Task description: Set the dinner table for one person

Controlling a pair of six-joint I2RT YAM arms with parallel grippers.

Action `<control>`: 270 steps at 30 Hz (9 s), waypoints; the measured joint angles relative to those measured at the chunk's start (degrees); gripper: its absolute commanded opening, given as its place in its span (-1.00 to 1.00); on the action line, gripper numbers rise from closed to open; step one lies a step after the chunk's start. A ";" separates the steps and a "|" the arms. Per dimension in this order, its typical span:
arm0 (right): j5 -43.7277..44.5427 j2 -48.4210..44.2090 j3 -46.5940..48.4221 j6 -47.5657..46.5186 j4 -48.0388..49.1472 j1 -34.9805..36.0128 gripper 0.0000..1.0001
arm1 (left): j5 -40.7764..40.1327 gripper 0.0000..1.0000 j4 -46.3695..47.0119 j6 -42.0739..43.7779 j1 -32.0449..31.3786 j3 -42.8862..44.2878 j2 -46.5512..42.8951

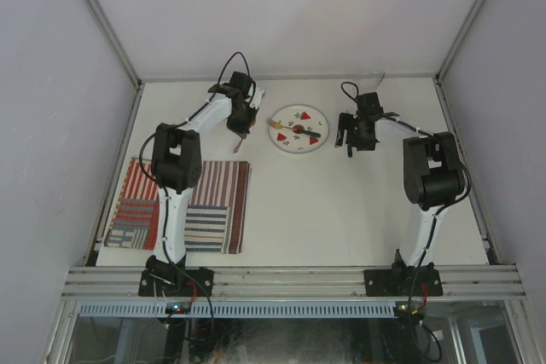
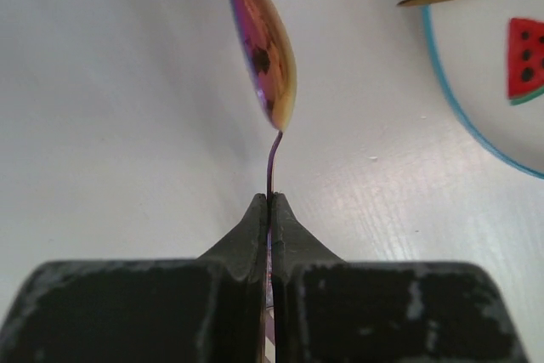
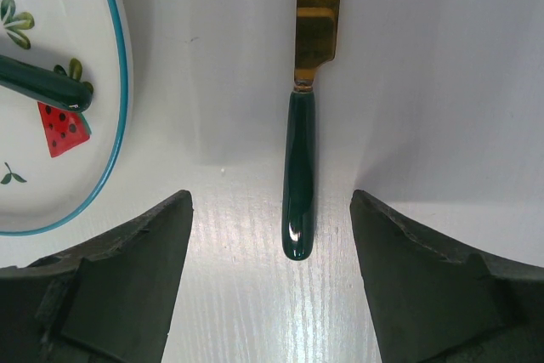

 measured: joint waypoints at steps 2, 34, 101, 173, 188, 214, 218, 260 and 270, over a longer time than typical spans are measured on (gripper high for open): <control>0.00 0.00 0.00 0.00 0.00 0.00 0.50 | -0.61 -0.99 0.13 -0.04 0.28 -1.27 0.00; 0.04 0.00 0.00 -0.17 0.00 0.37 0.51 | -2.40 -0.82 0.90 -1.97 2.49 -2.05 0.83; -1.60 25.53 44.52 -33.40 -24.37 14.56 -1.00 | -8.00 -0.54 32.92 -16.68 3.10 -44.54 -35.23; 19.61 12.31 19.93 -15.28 -12.68 4.28 0.15 | -22.23 0.55 25.73 -27.82 -11.45 -59.30 -62.10; 27.06 -0.50 17.44 -10.80 -12.20 8.13 1.00 | -24.11 0.99 29.55 -29.92 -11.04 -60.41 -60.41; 2.21 12.31 39.78 -4.17 -27.80 0.98 0.85 | -9.14 0.89 1.09 -39.58 -8.92 12.52 -3.72; 1.55 12.31 36.20 -3.61 -28.06 3.74 0.76 | -8.68 0.49 -0.13 -39.60 -8.94 7.56 -3.72; 0.44 21.00 36.48 -3.65 -25.94 6.47 0.47 | -3.85 0.36 2.19 -38.60 -8.85 6.67 5.75; 0.46 21.79 37.38 -4.09 -25.79 6.75 0.26 | -3.78 -0.09 2.91 -39.15 -8.79 7.15 7.17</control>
